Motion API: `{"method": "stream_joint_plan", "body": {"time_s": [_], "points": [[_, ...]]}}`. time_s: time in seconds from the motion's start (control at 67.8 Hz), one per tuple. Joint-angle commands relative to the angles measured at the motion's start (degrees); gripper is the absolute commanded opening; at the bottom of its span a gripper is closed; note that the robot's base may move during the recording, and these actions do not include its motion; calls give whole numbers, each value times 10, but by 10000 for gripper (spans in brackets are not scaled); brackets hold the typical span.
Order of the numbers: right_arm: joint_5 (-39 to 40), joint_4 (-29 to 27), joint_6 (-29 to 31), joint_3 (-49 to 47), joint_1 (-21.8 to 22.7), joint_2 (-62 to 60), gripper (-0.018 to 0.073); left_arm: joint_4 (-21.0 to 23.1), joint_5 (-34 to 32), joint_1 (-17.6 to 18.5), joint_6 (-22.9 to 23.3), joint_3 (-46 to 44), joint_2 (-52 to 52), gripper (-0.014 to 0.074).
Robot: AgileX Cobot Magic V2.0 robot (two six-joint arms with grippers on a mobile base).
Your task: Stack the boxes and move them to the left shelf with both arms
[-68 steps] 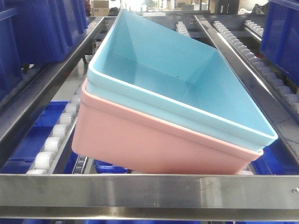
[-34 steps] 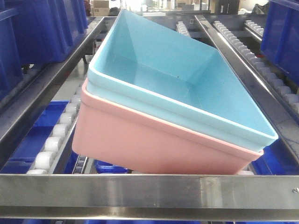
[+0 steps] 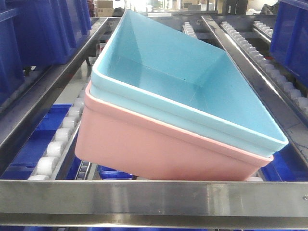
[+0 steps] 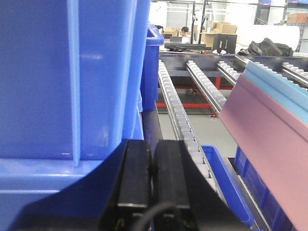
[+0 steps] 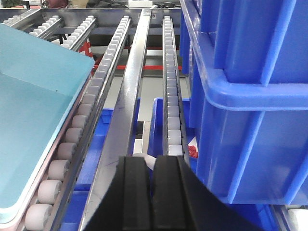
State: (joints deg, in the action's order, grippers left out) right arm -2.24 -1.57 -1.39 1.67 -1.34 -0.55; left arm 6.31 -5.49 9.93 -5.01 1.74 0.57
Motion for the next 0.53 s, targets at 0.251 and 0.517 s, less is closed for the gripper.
{"method": "stream_joint_plan", "body": {"time_s": [0.251, 0.517], "points": [[55, 0, 4, -11, 3, -12, 55, 0, -46, -2, -1, 17, 9, -4], [55, 0, 4, -11, 3, -12, 55, 0, -46, -2, -1, 17, 9, -4]]}}
